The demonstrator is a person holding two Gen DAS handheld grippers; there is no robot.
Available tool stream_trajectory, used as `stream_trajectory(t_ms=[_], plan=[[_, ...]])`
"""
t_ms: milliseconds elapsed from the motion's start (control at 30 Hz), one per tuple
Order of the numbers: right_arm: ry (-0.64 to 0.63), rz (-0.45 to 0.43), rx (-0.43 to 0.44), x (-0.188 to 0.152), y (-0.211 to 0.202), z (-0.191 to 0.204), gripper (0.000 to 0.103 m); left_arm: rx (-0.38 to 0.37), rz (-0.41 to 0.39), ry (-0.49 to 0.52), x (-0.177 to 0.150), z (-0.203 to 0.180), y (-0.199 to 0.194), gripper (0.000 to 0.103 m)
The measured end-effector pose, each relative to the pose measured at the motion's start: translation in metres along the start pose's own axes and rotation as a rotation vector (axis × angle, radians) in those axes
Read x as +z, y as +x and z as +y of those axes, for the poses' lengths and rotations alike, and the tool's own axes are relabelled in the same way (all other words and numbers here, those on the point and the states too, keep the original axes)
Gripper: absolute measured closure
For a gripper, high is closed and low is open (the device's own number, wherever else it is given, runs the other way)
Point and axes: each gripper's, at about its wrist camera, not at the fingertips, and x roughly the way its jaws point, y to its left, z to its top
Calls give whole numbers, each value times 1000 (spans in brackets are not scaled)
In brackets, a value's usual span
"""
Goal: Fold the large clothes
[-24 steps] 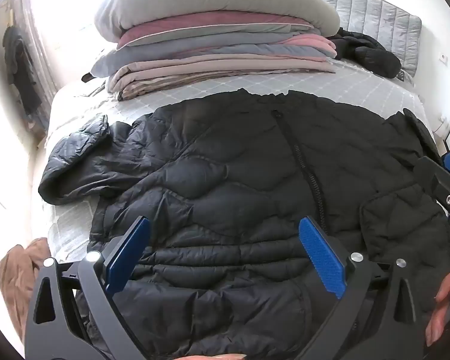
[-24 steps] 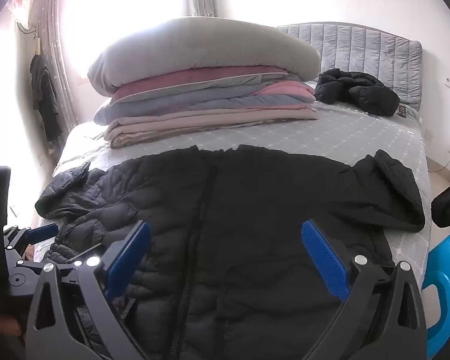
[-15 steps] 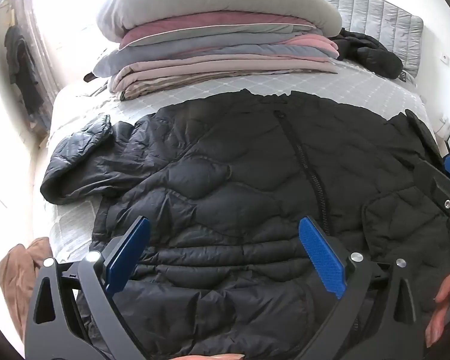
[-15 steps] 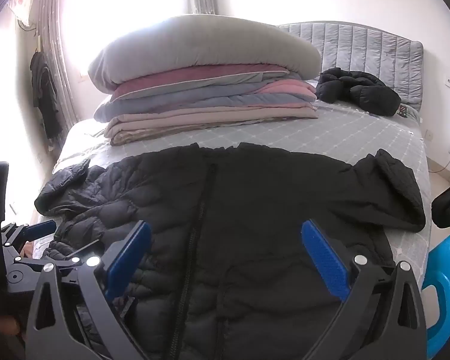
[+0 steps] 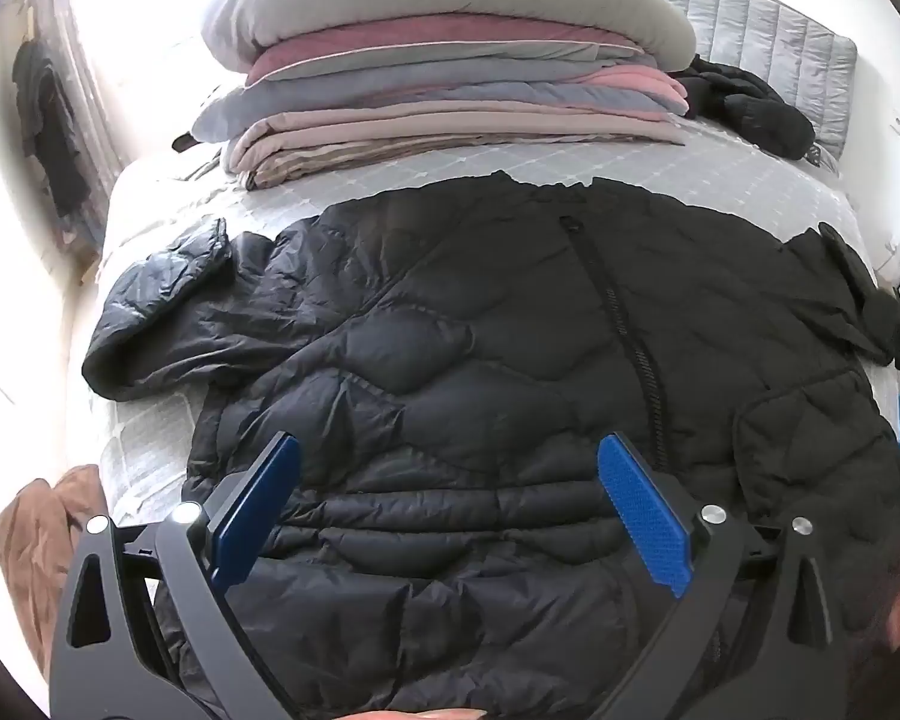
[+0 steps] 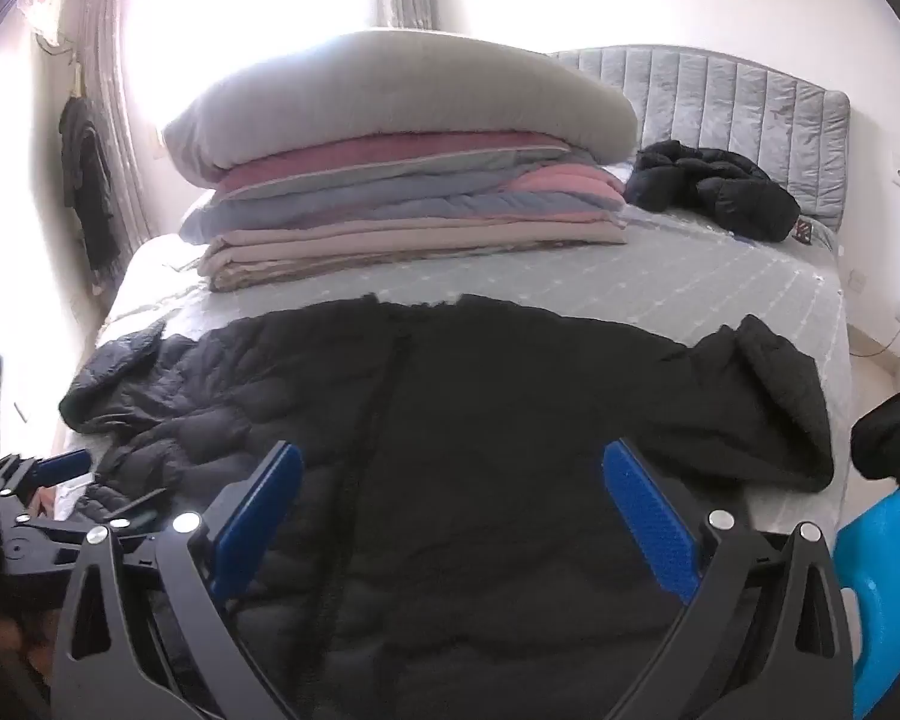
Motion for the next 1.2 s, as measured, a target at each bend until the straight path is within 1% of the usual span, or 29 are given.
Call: stream_trajectory(t_ms=[67, 100, 167, 200, 233, 267, 300, 367, 500, 567, 633, 800, 833, 900, 967, 1033, 1133, 1167, 1200], plan=[[-15, 47, -1, 9, 12, -13, 6, 2, 9, -6, 1, 3, 2, 7], [-29, 76, -18, 15, 21, -19, 6, 4, 15, -7, 1, 4, 3, 7], [-71, 183, -63, 27, 53, -33, 6, 3, 24, -14, 2, 6, 4, 7], [-80, 213, -75, 29, 63, -37, 6, 2, 27, -20, 2, 8, 5, 7], [-97, 280, -98, 32, 85, -43, 6, 3, 28, -22, 2, 8, 5, 7], [-110, 329, -111, 33, 98, -45, 6, 6, 29, -25, 3, 9, 6, 7], [-137, 378, -135, 32, 113, -46, 6, 9, 31, -27, 4, 10, 7, 7], [-188, 431, -166, 28, 132, -46, 6, 9, 40, -37, 5, 12, 10, 7], [-203, 532, -178, 18, 160, -50, 6, -9, 60, -51, 6, 15, 12, 7], [-231, 609, -192, 7, 175, -54, 6, -13, 61, -50, 6, 16, 13, 7], [-259, 669, -182, -2, 179, -51, 6, -16, 60, -52, 6, 17, 11, 7], [-255, 782, -94, -19, 163, -56, 6, -35, 58, -79, 9, 23, 7, 7], [-267, 820, -82, -25, 152, -58, 6, -40, 60, -85, 9, 24, 7, 7], [-292, 855, -49, -33, 127, -58, 6, -45, 63, -94, 9, 26, 7, 7], [-326, 864, -9, -42, 96, -56, 6, -47, 66, -103, 8, 28, 7, 7], [-363, 870, 10, -55, 64, -55, 6, -47, 69, -114, 7, 30, 7, 7], [-413, 890, 44, -81, 17, -56, 6, -44, 76, -126, 6, 33, 9, 7], [-405, 880, 54, -84, 4, -60, 6, -42, 78, -128, 6, 33, 9, 7], [-373, 852, 68, -85, -11, -65, 6, -41, 79, -130, 5, 33, 10, 7]])
